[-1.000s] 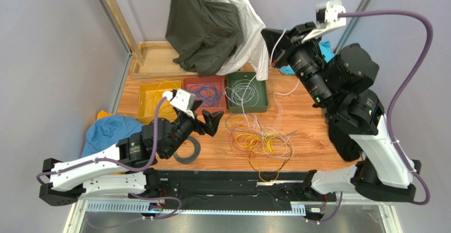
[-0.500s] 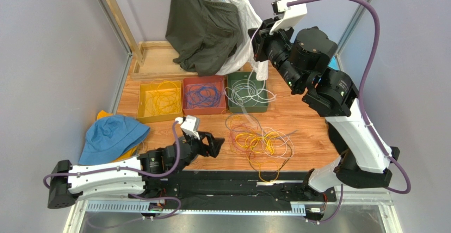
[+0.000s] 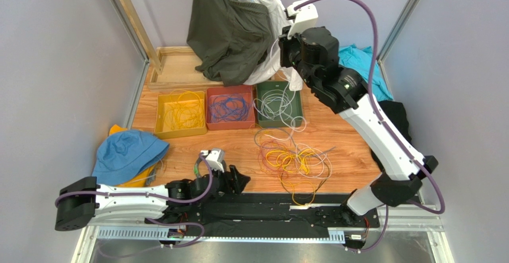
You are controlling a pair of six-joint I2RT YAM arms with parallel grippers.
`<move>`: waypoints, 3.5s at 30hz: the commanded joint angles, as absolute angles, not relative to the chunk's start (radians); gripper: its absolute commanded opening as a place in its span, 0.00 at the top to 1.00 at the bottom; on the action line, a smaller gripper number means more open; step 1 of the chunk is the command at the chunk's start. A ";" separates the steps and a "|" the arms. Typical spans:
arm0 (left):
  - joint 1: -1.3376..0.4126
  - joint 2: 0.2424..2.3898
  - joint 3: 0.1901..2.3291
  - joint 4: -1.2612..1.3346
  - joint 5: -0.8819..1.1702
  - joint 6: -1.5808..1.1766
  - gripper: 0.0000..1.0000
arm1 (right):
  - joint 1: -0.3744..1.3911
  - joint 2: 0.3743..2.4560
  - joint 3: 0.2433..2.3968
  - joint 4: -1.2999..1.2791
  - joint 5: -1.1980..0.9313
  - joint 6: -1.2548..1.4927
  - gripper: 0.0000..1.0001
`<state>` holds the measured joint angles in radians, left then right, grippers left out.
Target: Untangle the cables
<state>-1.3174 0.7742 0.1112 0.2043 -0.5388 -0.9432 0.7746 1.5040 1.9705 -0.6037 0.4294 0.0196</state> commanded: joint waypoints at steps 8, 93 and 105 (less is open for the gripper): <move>-1.328 0.653 -0.035 0.213 -0.526 -1.065 0.16 | 0.643 1.690 1.939 -0.436 0.295 0.057 1.00; -1.324 1.172 0.488 0.357 -0.525 -0.624 0.14 | 0.699 0.505 0.473 -0.288 0.304 0.546 0.27; -1.048 1.010 0.649 0.194 -0.525 -0.497 0.14 | 0.699 0.244 0.342 -0.407 0.258 0.589 0.28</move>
<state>-1.0397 1.1595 0.5350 0.2626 -0.4713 -0.6479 0.6933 0.3122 0.3851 -0.3985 0.2848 0.5598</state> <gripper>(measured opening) 0.852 0.720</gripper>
